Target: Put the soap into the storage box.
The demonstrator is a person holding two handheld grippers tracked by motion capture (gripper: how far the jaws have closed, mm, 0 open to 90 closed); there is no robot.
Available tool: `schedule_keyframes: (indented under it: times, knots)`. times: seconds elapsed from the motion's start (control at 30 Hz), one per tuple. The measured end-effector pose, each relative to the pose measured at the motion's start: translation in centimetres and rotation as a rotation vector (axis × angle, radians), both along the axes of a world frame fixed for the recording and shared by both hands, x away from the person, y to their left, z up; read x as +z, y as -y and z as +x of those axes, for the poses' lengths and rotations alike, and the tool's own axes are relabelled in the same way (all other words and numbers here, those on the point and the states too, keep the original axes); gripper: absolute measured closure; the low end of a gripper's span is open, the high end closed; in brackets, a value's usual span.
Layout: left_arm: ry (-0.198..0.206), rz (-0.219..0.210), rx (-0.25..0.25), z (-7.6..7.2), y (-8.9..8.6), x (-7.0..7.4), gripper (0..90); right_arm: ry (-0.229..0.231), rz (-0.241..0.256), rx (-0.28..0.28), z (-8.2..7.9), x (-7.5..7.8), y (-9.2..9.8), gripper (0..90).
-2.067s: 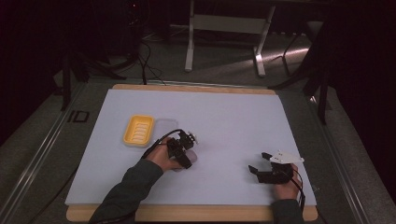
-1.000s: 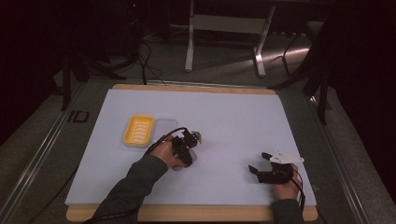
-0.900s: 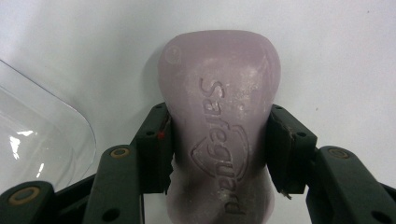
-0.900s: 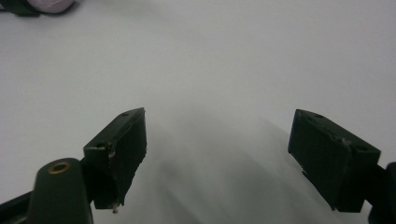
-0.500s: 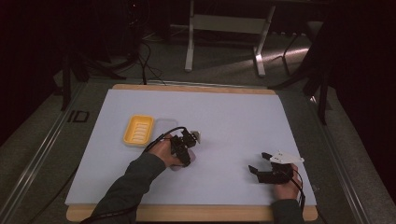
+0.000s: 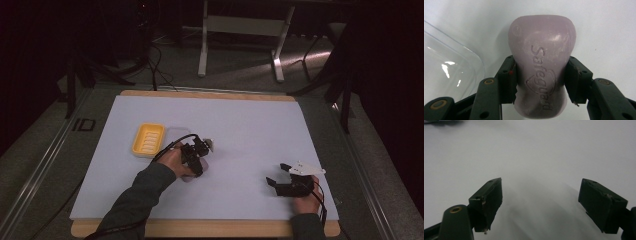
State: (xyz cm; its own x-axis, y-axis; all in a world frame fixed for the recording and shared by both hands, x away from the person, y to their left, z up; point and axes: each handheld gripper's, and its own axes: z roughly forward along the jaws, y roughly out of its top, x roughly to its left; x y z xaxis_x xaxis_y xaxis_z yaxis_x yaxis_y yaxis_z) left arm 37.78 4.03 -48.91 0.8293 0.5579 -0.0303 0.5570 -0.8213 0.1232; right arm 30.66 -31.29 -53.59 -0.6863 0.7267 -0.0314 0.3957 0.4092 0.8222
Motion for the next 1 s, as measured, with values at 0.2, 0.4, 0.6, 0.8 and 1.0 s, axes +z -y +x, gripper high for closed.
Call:
schedule_keyframes:
  times: [0.2, 0.4, 0.6, 0.8, 1.0]
  knots:
    - [0.015, -0.003, 0.002, 0.0, -0.1, 0.2, 49.5, -0.001, 0.000, -0.001, 0.0, 0.0, 0.0, 19.0]
    - [0.017, -0.006, -0.001, 0.1, -0.2, 0.5, 49.6, 0.000, 0.000, 0.000, 0.0, 0.0, 0.0, 19.0]
    - [0.020, -0.011, 0.004, 0.2, -0.5, 0.9, 49.6, 0.000, -0.001, 0.000, 0.0, 0.0, 0.0, 19.0]
    - [0.027, -0.016, 0.007, 0.3, -0.8, 1.2, 49.7, 0.000, -0.001, 0.000, 0.0, 0.0, 0.0, 19.0]
    - [0.028, -0.021, 0.015, 0.4, -1.2, 1.7, 49.7, 0.000, -0.001, -0.001, 0.0, 0.0, 0.0, 19.0]
